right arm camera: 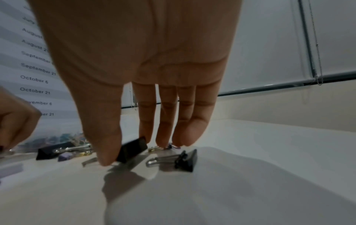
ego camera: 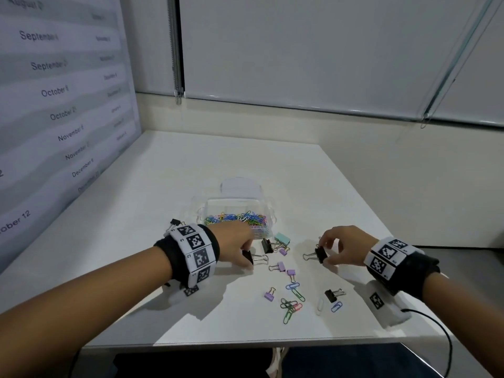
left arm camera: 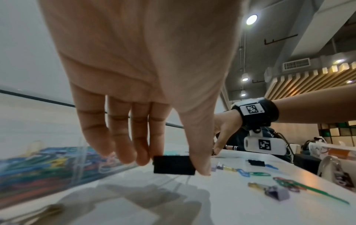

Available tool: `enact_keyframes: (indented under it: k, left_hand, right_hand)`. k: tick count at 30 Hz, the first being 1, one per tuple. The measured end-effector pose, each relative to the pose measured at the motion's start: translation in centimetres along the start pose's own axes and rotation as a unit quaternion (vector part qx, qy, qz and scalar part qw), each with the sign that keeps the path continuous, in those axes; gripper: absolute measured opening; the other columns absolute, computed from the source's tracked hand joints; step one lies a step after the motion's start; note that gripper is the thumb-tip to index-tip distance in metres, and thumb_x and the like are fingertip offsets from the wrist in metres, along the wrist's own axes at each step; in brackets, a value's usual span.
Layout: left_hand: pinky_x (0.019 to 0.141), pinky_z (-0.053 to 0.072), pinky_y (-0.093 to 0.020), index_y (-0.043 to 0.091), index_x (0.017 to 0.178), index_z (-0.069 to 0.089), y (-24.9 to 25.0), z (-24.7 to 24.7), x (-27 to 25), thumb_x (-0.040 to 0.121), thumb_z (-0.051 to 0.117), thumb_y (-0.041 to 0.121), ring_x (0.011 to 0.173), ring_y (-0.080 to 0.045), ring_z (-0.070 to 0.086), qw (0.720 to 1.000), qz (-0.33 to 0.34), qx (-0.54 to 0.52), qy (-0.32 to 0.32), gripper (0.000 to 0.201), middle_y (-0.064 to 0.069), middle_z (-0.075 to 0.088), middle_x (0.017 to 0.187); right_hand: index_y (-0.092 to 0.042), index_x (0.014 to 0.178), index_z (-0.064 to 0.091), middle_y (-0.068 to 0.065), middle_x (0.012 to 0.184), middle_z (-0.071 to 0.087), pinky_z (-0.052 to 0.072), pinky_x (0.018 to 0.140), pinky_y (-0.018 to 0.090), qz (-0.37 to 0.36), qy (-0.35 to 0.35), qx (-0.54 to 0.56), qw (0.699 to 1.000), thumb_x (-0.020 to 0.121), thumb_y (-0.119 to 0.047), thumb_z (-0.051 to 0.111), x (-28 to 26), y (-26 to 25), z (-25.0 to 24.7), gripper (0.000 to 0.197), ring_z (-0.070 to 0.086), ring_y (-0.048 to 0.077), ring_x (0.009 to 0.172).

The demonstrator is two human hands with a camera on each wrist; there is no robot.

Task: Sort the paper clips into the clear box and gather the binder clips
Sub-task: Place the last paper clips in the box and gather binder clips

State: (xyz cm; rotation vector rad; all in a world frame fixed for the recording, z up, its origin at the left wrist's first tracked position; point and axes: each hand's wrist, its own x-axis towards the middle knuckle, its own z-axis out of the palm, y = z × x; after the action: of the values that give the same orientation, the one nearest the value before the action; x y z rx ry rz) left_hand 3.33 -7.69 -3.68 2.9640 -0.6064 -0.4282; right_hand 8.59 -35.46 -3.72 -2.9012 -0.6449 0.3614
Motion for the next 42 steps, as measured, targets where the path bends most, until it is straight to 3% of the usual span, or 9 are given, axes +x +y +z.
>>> enact_keyframes:
  k: [4,8,14,20,25,28,33,38,42]
  left_hand:
    - [0.053,0.027,-0.027,0.016,0.078,0.051,-0.4,0.5,0.6,0.073,0.070,0.050,0.070,-0.020,0.043,1.000,-0.015,0.021,-0.018,0.039,-0.005,0.047,0.079]
    - [0.060,0.033,-0.029,0.014,0.083,0.053,0.3,0.2,0.8,0.071,0.069,0.056,0.074,-0.020,0.044,0.999,-0.023,0.031,-0.031,0.047,-0.004,0.048,0.081]
    - [0.072,0.042,-0.032,0.009,0.105,0.052,4.5,-0.3,-0.5,0.073,0.067,0.058,0.089,-0.022,0.053,0.999,0.030,0.025,0.014,0.061,-0.003,0.059,0.109]
    - [0.071,0.039,-0.031,0.009,0.113,0.045,8.0,1.0,-0.8,0.068,0.076,0.051,0.088,-0.020,0.049,0.993,0.112,-0.035,-0.033,0.069,-0.007,0.055,0.109]
    - [0.082,0.047,-0.041,0.004,0.122,0.040,8.7,1.7,-0.7,0.073,0.075,0.043,0.099,-0.030,0.054,0.993,0.103,0.002,-0.064,0.071,-0.012,0.050,0.117]
    - [0.089,0.047,-0.042,0.005,0.122,0.043,8.5,1.9,-0.5,0.077,0.073,0.037,0.104,-0.029,0.053,0.993,0.085,-0.033,-0.073,0.063,-0.012,0.049,0.120]
    - [0.086,0.041,-0.031,0.008,0.123,0.047,8.4,2.2,0.1,0.079,0.073,0.029,0.111,-0.027,0.051,0.992,0.083,-0.073,-0.067,0.055,-0.011,0.050,0.122]
    - [0.079,0.035,-0.024,0.007,0.120,0.055,8.8,2.1,0.9,0.080,0.071,0.019,0.111,-0.024,0.053,0.991,0.095,-0.088,-0.046,0.044,-0.011,0.058,0.120]
    - [0.079,0.039,-0.023,0.007,0.113,0.060,8.2,2.0,1.4,0.079,0.071,0.013,0.106,-0.024,0.059,0.990,0.083,-0.110,-0.033,0.036,-0.010,0.065,0.114]
  right_hand:
    - [-0.025,0.104,0.061,-0.007,0.092,0.049,0.031,0.059,0.008,-0.021,0.022,-0.007,1.000,0.078,-0.030,0.070,-0.9,0.0,0.4,0.029,0.040,-0.002,0.063]
    - [-0.029,0.083,0.063,-0.013,0.078,0.048,0.038,0.060,0.008,-0.060,0.000,0.032,0.998,0.071,-0.030,0.076,-2.6,-0.5,0.5,0.018,0.046,0.003,0.062]
    - [-0.034,0.079,0.068,-0.014,0.081,0.058,0.051,0.073,0.028,-0.059,-0.078,0.086,0.991,0.052,-0.043,0.085,-4.2,-0.7,1.6,0.034,0.059,0.016,0.077]
    - [-0.034,0.074,0.066,-0.010,0.084,0.061,0.045,0.067,0.018,-0.038,-0.038,0.090,0.995,0.067,-0.031,0.080,-3.8,-0.4,1.5,0.016,0.052,0.005,0.070]
    - [-0.028,0.089,0.065,-0.014,0.078,0.052,0.038,0.059,0.010,-0.039,-0.009,0.040,0.998,0.068,-0.035,0.078,-4.2,-0.5,0.9,0.026,0.046,0.002,0.061]
    - [-0.032,0.091,0.064,-0.014,0.083,0.053,0.043,0.062,0.013,-0.042,-0.044,0.034,0.998,0.065,-0.036,0.079,-5.3,-0.4,0.6,0.031,0.054,0.007,0.069]
    - [-0.031,0.094,0.065,-0.012,0.085,0.059,0.048,0.067,0.012,-0.043,-0.112,0.075,0.990,0.064,-0.025,0.082,-6.6,-0.3,1.2,0.035,0.059,0.004,0.076]
    - [-0.034,0.080,0.067,-0.013,0.072,0.061,0.044,0.062,0.007,-0.047,-0.079,0.142,0.986,0.066,-0.015,0.079,-6.1,-2.3,2.6,0.027,0.053,-0.005,0.059]
    - [-0.027,0.090,0.069,-0.013,0.071,0.060,0.044,0.063,0.009,-0.051,-0.063,0.150,0.985,0.066,-0.017,0.081,-5.2,-3.7,3.1,0.028,0.052,-0.002,0.056]
